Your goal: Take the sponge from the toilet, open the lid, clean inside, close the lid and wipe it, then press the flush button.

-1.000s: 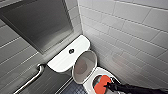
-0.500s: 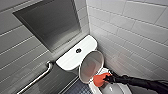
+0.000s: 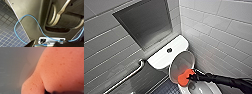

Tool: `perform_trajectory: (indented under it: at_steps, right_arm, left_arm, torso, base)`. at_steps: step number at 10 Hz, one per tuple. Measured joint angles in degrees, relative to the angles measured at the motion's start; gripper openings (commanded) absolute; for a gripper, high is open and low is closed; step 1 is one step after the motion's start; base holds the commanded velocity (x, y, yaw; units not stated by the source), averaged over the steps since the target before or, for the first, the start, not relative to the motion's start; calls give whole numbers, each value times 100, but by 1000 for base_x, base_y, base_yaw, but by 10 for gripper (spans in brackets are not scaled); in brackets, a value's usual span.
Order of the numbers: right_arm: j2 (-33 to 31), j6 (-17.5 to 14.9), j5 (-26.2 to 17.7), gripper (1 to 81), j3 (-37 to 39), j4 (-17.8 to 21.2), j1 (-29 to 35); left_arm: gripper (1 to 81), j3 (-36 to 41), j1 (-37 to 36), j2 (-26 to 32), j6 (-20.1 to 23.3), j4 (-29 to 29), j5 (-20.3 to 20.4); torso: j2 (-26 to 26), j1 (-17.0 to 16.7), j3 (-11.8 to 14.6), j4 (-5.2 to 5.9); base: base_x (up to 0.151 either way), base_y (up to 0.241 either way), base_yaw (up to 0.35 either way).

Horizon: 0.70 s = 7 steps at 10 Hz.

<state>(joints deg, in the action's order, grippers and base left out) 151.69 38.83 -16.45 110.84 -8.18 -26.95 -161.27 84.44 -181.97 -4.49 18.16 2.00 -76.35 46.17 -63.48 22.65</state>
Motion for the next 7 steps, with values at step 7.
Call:
perform_trajectory:
  at_steps: [7]
  right_arm:
    - [619,23,265,10,608,-207,-711]
  left_arm:
    - [811,0,-11,-11,0,0,37]
  torso:
    - [0,0,0,0]
  base:
    - [0,0,0]
